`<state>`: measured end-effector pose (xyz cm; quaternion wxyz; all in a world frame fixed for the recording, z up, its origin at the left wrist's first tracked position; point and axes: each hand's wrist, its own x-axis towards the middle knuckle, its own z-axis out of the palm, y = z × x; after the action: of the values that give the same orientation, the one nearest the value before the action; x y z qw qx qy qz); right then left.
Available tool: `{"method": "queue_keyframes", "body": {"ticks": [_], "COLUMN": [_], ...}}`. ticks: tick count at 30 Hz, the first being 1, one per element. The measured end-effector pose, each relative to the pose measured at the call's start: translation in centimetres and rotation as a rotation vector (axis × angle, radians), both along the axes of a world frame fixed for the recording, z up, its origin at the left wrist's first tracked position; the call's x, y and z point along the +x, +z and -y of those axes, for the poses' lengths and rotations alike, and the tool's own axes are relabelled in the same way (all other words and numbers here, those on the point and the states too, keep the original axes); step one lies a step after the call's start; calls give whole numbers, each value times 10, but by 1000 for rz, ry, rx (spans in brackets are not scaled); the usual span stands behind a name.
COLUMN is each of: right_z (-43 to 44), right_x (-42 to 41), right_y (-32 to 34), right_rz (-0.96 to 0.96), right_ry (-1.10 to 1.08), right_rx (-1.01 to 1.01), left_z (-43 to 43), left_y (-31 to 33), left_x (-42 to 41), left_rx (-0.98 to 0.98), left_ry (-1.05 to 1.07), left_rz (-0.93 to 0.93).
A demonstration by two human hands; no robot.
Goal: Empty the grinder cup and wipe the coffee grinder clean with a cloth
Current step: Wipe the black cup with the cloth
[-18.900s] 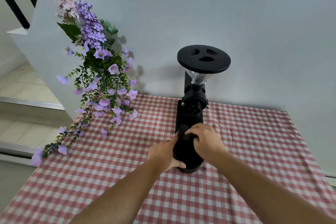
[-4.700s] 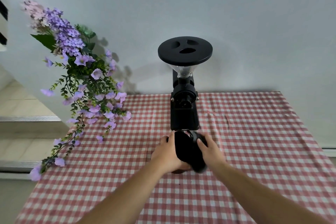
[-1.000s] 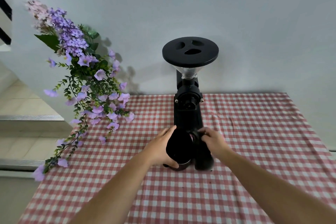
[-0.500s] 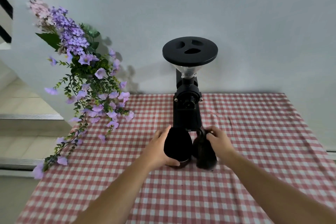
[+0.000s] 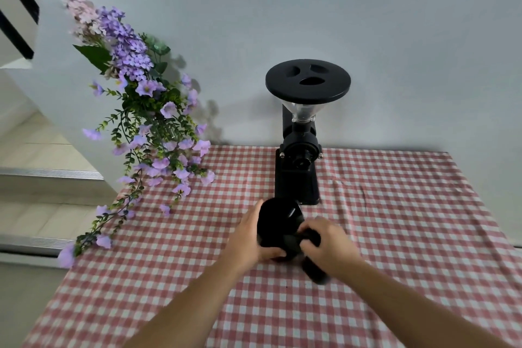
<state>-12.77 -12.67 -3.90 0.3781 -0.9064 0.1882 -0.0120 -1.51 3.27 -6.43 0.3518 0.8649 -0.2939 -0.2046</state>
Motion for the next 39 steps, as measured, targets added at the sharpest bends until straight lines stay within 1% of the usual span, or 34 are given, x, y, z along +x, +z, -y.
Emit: {"method": "queue_keyframes", "body": {"ticks": [3, 5, 7, 10, 13, 15, 17, 19, 21, 22, 25, 26, 27, 28, 29, 31, 32, 33, 35, 39], "right_z": [10, 3, -12, -37, -37, -32, -25, -17, -11, -9, -22, -28, -33, -32, -32, -28, -27, -25, -15, 6], "right_x": [16, 29, 41, 44, 38, 42, 54, 68, 79, 82, 83, 81, 77, 74, 70, 58, 50, 42, 28, 13], "right_y": [16, 20, 18, 8, 5, 14, 21, 26, 25, 22, 11, 8, 8, 4, 5, 4, 1, -3, -14, -11], "right_rz": [166, 200, 137, -12, -46, -82, -106, -107, -107, -88, -81, -91, -104, -101, -80, 40, 83, 91, 79, -109], "right_ry": [-153, -144, -47, 175, 365, 468, 495, 405, 280, 270, 341, 397, 416, 485, 440, 423, 431, 441, 409, 430], "right_rx": [25, -29, -139, -312, -422, -536, -657, -704, -692, -734, -657, -692, -642, -669, -576, -445, -397, -399, -385, -470], "left_z": [-2, -2, -1, -2, -4, -4, -3, -2, -3, -3, -2, -2, -2, -2, -3, -5, -5, -6, -6, -8], "left_y": [-1, -1, 1, 1, -3, -3, -1, 1, 1, 0, 0, 0, 0, 0, -1, -3, -3, -3, -1, 0], "left_x": [-4, -7, -8, -8, -10, -11, -11, -12, -12, -12, -11, -11, -11, -11, -11, -12, -13, -14, -16, -18], "left_rx": [-43, -59, -62, -33, -47, -69, -70, -59, -71, -74, -47, -34, -30, -35, -44, -76, -97, -117, -133, -127], "left_ry": [18, 38, 56, 68, 97, 133, 142, 142, 158, 167, 177, 178, 178, 180, 185, 193, 196, 198, 197, 165], "left_rz": [27, 19, 12, 23, 36, 4, -24, -25, -43, -53, -51, -54, -59, -63, -66, -69, -69, -72, -64, -28]}}
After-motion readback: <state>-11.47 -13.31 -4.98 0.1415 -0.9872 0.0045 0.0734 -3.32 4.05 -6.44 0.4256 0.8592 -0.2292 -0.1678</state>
